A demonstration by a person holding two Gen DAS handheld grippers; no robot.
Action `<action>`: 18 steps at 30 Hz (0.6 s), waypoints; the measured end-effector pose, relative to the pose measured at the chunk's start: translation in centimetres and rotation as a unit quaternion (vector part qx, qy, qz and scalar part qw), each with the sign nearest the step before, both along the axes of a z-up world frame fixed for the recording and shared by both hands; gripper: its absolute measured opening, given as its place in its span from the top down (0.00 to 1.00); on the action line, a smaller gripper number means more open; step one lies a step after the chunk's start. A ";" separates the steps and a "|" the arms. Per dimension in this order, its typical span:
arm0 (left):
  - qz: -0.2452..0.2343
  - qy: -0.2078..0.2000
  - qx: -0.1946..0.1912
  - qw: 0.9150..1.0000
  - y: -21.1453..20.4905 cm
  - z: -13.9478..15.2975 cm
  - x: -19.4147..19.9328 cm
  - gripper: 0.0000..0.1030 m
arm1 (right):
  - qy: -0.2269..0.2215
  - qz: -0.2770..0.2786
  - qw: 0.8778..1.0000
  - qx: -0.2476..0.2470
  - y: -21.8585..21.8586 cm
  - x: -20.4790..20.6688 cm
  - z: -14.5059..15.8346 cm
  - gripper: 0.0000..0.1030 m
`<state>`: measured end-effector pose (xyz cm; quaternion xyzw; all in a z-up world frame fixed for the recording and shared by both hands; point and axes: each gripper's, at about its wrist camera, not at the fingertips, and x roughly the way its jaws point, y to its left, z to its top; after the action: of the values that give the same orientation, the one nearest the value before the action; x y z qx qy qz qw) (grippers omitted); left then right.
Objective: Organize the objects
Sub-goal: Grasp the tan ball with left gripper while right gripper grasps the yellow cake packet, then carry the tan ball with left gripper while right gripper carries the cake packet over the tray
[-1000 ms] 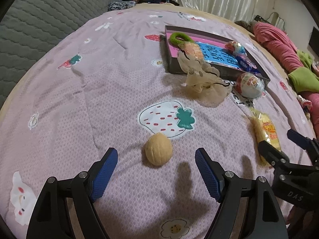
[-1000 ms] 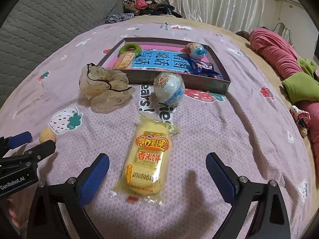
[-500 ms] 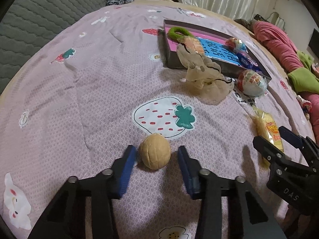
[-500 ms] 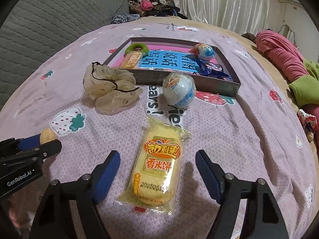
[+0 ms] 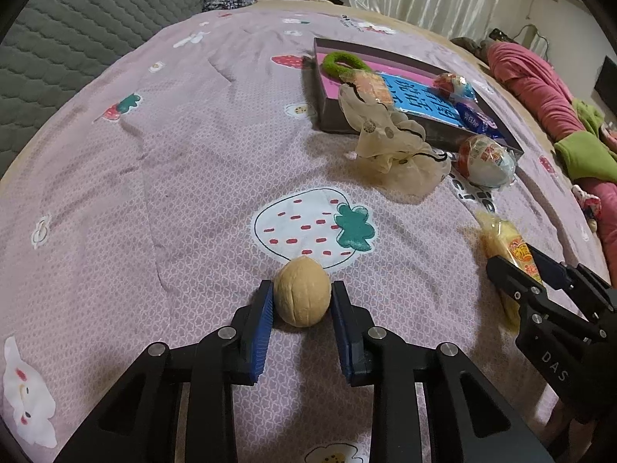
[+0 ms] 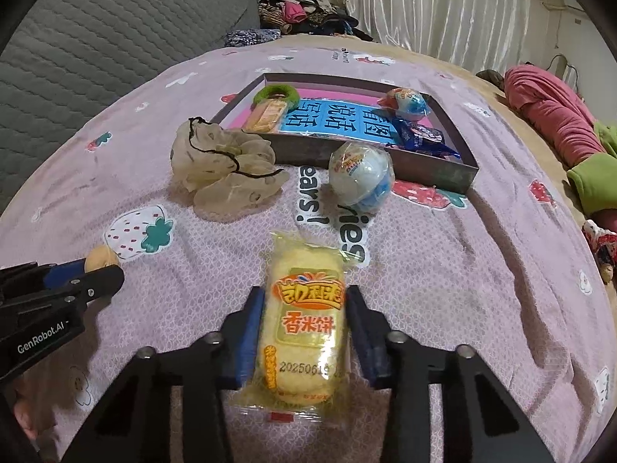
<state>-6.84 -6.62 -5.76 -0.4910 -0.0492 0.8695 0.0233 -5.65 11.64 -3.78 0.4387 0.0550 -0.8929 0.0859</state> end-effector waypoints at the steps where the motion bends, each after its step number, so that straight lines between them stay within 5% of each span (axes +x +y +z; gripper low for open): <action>1: 0.000 0.000 -0.002 1.000 0.0 0.0 -0.1 0.71 | 0.000 0.002 1.000 -0.004 0.1 0.0 0.0 0.62; 18: -0.010 0.017 0.012 1.000 0.5 1.3 0.9 0.71 | 0.015 -0.001 0.999 -0.038 1.8 2.0 2.2 0.63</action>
<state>-5.97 -6.09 -4.50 -0.4765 -0.0541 0.8767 0.0387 -3.68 13.40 -1.61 0.4218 0.0218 -0.9008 0.1004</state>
